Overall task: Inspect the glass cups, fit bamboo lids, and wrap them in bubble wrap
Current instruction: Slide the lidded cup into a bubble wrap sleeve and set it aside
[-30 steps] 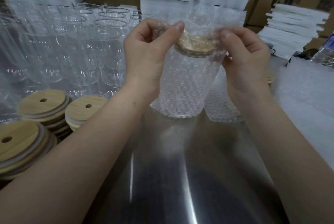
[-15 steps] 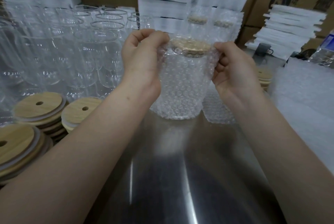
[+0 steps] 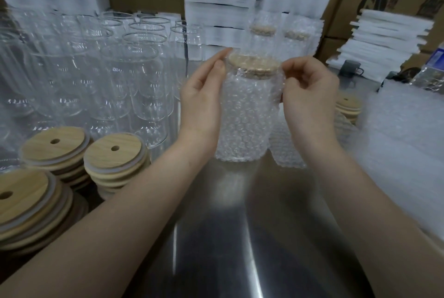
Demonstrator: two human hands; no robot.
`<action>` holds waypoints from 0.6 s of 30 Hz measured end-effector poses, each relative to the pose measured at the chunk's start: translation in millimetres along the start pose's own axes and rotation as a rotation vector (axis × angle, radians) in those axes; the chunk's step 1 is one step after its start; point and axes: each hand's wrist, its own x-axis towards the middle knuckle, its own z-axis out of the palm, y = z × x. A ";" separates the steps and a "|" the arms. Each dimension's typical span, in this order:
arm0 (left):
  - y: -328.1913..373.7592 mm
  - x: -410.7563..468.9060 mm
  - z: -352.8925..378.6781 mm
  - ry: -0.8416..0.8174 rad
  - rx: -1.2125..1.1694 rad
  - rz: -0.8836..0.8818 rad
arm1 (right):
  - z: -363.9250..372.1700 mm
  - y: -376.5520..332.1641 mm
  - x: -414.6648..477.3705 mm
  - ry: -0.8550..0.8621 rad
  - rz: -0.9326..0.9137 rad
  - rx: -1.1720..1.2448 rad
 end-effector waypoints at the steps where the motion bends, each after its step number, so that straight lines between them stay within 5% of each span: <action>1: -2.2 -1.4 -1.5 -0.032 -0.010 -0.001 | -0.3 0.3 -1.3 -0.010 -0.041 -0.069; 6: -8.3 -4.5 -5.6 -0.072 0.061 0.039 | -6.7 -12.1 -1.0 -0.104 -0.116 -0.369; 13: -14.5 -23.2 8.0 -0.001 0.216 0.204 | -8.9 -32.3 -7.9 -0.425 0.173 -0.210; 18: -14.5 -34.1 9.0 0.041 0.309 0.357 | -8.1 -24.0 -1.7 -0.462 0.294 -0.120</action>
